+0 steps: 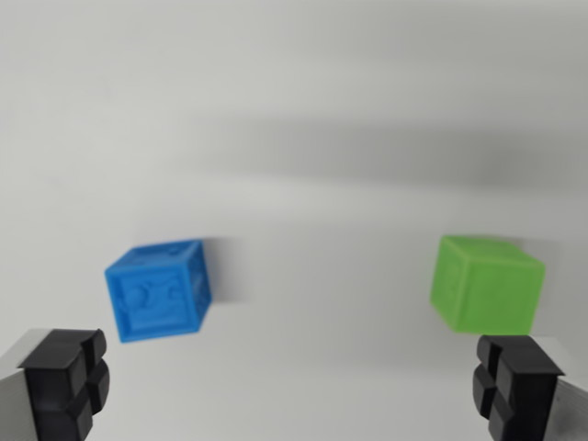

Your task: Stack cube

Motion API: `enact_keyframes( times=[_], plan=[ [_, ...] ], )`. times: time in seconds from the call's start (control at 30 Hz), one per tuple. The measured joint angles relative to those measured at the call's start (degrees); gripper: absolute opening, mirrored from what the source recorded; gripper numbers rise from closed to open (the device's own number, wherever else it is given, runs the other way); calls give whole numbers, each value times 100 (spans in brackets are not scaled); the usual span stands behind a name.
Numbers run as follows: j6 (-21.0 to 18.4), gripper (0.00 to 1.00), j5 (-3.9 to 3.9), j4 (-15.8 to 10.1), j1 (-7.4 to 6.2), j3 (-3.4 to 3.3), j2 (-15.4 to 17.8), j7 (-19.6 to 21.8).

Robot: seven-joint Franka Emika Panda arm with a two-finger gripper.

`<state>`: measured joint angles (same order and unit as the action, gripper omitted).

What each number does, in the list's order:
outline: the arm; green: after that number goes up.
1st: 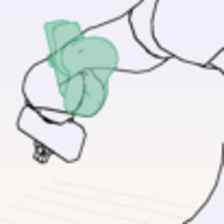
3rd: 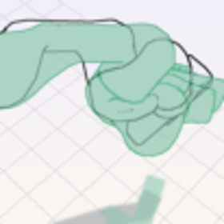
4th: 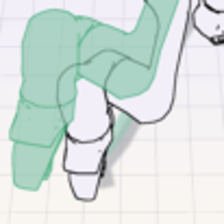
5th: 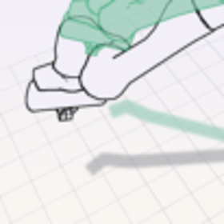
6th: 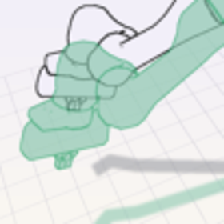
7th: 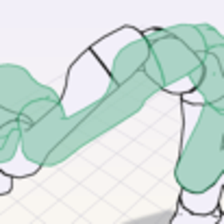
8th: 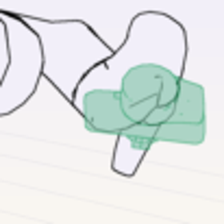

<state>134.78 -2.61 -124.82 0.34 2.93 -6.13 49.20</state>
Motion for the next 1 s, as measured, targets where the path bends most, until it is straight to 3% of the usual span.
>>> enact_keyframes(
  times=[1.0],
  plan=[
    [1240, 100, 0, -801, -470, 83, -695, 474]
  ],
)
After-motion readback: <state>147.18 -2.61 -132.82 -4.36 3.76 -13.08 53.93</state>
